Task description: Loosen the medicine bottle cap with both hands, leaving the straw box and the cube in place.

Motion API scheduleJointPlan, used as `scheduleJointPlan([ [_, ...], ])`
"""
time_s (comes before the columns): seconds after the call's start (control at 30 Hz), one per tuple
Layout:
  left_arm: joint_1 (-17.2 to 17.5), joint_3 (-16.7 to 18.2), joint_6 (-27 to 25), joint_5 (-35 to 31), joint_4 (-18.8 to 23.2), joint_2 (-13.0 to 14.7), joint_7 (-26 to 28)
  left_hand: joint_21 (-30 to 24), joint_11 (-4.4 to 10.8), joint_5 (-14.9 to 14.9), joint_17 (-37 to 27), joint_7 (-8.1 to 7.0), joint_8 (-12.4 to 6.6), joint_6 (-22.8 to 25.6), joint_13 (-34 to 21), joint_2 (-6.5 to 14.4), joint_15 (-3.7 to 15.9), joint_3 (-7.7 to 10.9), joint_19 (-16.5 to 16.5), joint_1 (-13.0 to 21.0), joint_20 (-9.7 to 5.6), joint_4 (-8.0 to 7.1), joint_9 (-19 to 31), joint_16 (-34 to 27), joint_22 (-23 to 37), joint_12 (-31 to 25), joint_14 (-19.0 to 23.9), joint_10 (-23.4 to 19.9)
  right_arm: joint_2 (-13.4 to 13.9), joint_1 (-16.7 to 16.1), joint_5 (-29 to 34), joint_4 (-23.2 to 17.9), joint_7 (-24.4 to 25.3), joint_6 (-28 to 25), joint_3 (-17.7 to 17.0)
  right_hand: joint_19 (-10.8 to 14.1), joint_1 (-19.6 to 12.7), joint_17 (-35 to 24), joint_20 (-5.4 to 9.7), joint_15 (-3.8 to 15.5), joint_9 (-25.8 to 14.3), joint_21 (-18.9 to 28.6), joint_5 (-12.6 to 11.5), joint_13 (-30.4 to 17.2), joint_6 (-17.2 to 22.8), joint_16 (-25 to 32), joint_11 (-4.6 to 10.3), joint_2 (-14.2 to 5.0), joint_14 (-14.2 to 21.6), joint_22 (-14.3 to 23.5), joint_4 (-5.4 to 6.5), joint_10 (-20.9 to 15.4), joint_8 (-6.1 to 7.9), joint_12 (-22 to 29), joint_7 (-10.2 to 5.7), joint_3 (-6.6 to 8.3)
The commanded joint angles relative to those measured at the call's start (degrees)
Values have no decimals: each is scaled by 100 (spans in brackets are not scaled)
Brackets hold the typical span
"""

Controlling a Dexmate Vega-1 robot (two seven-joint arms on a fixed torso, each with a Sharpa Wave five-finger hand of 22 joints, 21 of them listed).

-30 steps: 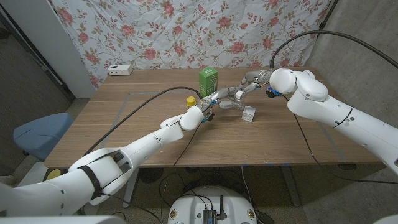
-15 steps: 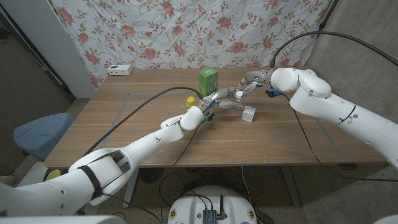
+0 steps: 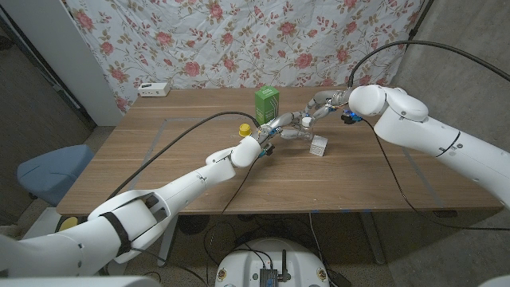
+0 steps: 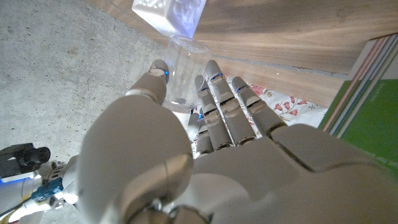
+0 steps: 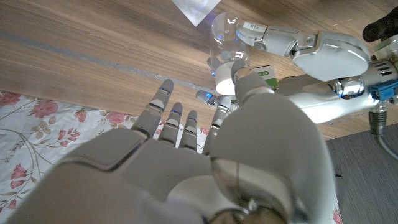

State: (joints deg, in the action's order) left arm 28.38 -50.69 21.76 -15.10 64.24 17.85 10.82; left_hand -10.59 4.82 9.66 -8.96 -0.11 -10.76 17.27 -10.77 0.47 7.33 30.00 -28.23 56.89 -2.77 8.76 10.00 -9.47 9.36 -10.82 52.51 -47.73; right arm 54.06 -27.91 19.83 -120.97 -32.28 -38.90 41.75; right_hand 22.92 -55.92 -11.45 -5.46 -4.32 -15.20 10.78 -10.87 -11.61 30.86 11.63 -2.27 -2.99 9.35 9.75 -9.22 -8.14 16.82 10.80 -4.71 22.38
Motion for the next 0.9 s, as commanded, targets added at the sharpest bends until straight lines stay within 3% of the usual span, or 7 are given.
scheduleJointPlan([
  [0.03, -23, -15, 27, -15, -28, -13, -13, -7, 315, 29, -23, -24, 7, 11, -27, 42, 431, 57, 36, 8, -107, 6, 20, -46, 14, -39, 56, -383, 100, 134, -270, -15, -108, -26, 46, -94, 56, -10, -63, -85, 4, -25, -19, -11, -119, -32, -72, 76, -79, 13, 16, 110, -66, -24, 61, -37],
  [0.27, -29, -20, 18, -14, -35, -26, -16, -8, 323, 29, -23, -23, 6, 7, -27, 43, 430, 63, 36, 9, -106, 9, 20, -46, 15, -36, 57, -376, 147, 244, -357, -19, -222, -60, 93, -226, 320, -27, -167, -205, 20, -28, -3, -14, -347, -50, -135, 175, -214, 15, 104, 306, -190, -31, 182, -132],
  [0.5, -41, -32, 35, -9, -77, -52, -12, -9, 315, 28, -25, -28, 3, 10, -28, 38, 428, 61, 35, 5, -108, 10, 20, -49, 15, -44, 63, -393, 161, 226, -311, -99, -93, -202, 122, -250, 629, -36, -200, -228, 18, -10, 42, -15, -414, -33, -167, 276, -245, 16, 209, 360, -229, -6, 266, -271],
  [0.9, -33, -35, -2, -6, -57, -51, -14, -9, 326, 27, -23, -28, 1, 12, -29, 34, 427, 65, 37, -1, -108, 9, 20, -46, 15, -42, 59, -387, 123, 241, -22, -248, 106, -594, 306, -156, 1152, -49, -226, -270, -40, 43, 92, -19, -135, 40, -243, 399, -131, 19, 377, 185, -98, 83, 427, -494],
])
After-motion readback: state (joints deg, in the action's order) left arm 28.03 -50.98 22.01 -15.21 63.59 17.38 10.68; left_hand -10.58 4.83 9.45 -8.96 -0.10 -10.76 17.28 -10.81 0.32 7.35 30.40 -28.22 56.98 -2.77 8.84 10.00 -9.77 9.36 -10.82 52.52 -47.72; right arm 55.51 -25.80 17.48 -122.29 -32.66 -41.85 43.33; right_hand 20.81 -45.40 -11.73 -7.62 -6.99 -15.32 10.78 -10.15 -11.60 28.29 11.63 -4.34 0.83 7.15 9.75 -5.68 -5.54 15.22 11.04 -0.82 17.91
